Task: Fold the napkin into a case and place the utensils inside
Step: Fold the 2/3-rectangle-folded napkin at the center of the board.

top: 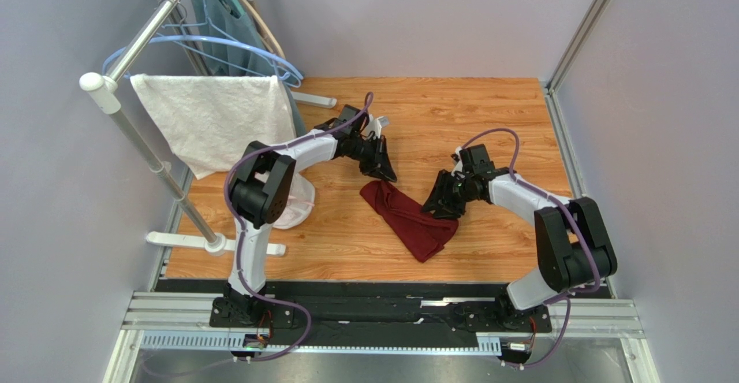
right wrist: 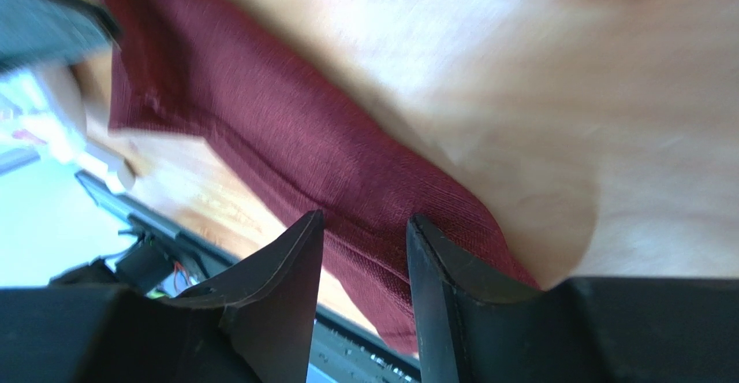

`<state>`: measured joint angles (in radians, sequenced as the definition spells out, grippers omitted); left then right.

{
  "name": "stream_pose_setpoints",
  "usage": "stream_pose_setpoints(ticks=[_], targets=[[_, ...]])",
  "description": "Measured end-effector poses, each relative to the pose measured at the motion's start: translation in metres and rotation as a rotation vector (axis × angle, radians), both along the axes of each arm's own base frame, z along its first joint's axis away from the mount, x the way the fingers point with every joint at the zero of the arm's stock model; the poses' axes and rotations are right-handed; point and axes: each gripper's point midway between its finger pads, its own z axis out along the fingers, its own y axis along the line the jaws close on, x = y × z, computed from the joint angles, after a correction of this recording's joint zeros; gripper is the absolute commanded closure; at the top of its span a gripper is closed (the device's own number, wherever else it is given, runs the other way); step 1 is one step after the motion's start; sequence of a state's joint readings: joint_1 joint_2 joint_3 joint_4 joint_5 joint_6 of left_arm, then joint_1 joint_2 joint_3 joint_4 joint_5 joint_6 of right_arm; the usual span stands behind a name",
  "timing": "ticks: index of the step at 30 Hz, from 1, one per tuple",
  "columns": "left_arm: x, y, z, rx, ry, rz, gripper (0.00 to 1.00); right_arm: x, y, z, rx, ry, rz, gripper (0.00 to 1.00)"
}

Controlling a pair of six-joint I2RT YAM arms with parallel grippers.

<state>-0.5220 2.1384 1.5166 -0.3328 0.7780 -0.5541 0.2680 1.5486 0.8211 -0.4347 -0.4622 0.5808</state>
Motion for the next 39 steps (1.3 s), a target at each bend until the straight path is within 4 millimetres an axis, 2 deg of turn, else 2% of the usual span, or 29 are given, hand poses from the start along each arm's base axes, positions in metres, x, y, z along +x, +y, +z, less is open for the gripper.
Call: stream_pose_setpoints(ticks=[2, 5, 9, 11, 14, 17, 21, 23, 25, 29, 36, 39], targets=[[0.000, 0.003, 0.011, 0.005, -0.029, 0.018, 0.84, -0.009, 0.005, 0.004, 0.014, -0.006, 0.008, 0.56], [0.000, 0.009, 0.036, 0.004, -0.084, 0.051, 0.83, -0.016, 0.011, 0.010, 0.033, -0.025, 0.008, 0.56], [-0.007, 0.019, 0.075, -0.015, -0.178, 0.095, 0.87, -0.021, 0.015, 0.016, 0.054, -0.040, -0.008, 0.56], [-0.022, 0.029, 0.089, -0.021, -0.216, 0.121, 0.90, -0.022, 0.016, 0.016, 0.061, -0.043, -0.014, 0.56], [-0.056, 0.033, 0.095, -0.037, -0.228, 0.119, 0.94, -0.023, 0.017, 0.015, 0.067, -0.042, -0.021, 0.56], [-0.099, 0.023, 0.083, -0.054, -0.199, 0.073, 0.98, -0.023, 0.018, 0.014, 0.073, -0.040, -0.027, 0.56], [-0.153, 0.006, 0.047, -0.041, -0.124, 0.017, 1.00, -0.025, 0.019, 0.012, 0.079, -0.039, -0.034, 0.56], [-0.170, -0.001, 0.032, -0.027, -0.099, 0.004, 1.00, -0.027, 0.019, 0.011, 0.082, -0.034, -0.042, 0.56], [-0.173, -0.007, 0.021, -0.014, -0.094, 0.010, 1.00, -0.028, 0.019, 0.011, 0.085, -0.033, -0.047, 0.56], [-0.161, -0.018, -0.001, -0.003, -0.103, 0.044, 1.00, -0.029, 0.019, 0.014, 0.090, -0.039, -0.052, 0.56], [-0.152, -0.020, -0.046, 0.069, -0.068, 0.085, 1.00, -0.033, 0.017, 0.006, 0.086, -0.017, -0.083, 0.58], [-0.152, -0.022, -0.049, 0.064, -0.062, 0.089, 1.00, -0.031, 0.013, 0.005, 0.058, -0.030, -0.086, 0.58]])
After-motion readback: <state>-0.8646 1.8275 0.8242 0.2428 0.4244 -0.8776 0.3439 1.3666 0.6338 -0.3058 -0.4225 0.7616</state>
